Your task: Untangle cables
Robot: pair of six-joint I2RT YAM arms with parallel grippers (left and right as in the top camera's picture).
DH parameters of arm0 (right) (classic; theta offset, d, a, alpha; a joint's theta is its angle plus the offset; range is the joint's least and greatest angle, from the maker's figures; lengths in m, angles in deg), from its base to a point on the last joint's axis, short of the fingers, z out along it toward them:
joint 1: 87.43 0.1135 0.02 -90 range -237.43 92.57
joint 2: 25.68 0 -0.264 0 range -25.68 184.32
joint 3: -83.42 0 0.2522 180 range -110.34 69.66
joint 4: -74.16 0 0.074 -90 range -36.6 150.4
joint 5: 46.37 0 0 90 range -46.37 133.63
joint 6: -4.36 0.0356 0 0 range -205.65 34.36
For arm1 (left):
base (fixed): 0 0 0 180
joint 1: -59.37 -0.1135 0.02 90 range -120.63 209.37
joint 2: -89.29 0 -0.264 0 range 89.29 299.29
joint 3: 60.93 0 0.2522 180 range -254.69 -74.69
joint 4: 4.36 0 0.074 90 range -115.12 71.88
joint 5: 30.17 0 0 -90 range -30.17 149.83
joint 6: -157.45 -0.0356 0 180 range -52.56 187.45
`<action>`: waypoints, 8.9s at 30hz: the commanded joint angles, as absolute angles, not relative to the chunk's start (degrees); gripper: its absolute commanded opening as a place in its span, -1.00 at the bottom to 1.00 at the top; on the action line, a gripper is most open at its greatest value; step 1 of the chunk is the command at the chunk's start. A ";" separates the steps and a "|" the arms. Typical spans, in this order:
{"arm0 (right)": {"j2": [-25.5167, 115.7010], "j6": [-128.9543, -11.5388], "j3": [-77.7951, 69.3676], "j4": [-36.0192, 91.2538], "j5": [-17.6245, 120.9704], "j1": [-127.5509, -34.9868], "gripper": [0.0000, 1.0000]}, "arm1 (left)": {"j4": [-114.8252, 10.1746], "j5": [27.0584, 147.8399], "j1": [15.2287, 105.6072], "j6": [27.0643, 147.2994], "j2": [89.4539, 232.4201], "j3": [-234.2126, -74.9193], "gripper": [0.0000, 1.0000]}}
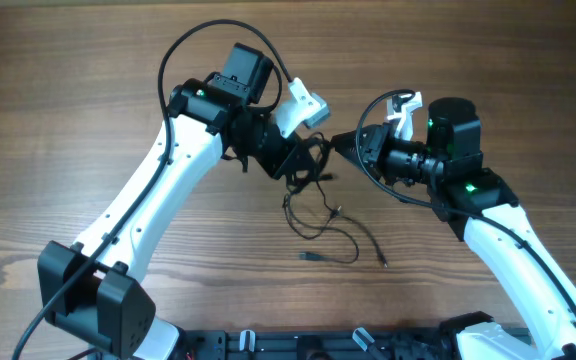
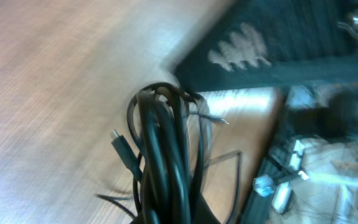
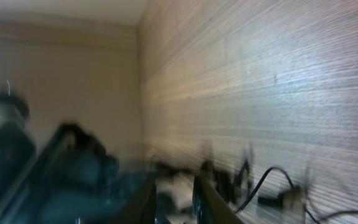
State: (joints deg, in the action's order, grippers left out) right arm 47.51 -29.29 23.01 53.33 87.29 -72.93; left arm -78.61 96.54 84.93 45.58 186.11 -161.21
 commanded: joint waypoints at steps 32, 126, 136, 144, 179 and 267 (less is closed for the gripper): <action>53.15 -18.21 22.11 60.02 84.27 -73.74 -0.44 | -68.07 96.45 91.40 52.40 184.64 -161.91 -0.92; 55.86 -11.47 22.13 92.96 109.80 -78.53 -0.47 | -68.60 106.51 81.98 40.64 178.28 -161.91 -0.92; 55.86 -8.06 22.13 97.22 104.21 -77.35 -0.91 | -70.70 106.51 83.93 40.64 178.28 -161.91 -0.92; 55.86 -17.24 22.13 114.77 94.02 -82.94 -0.92 | -72.90 106.49 83.90 40.83 178.28 -161.91 -0.92; 64.97 -42.47 22.16 101.66 126.54 -86.92 0.43 | -73.01 126.42 81.61 40.64 178.28 -161.91 -0.92; 48.21 2.80 33.41 78.86 75.97 -55.95 0.16 | 30.13 81.39 77.65 136.96 146.59 -91.01 -0.91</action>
State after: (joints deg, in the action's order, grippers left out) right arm 42.11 -6.80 33.13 74.03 78.90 -58.13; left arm 29.54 83.97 77.28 136.04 146.04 -90.74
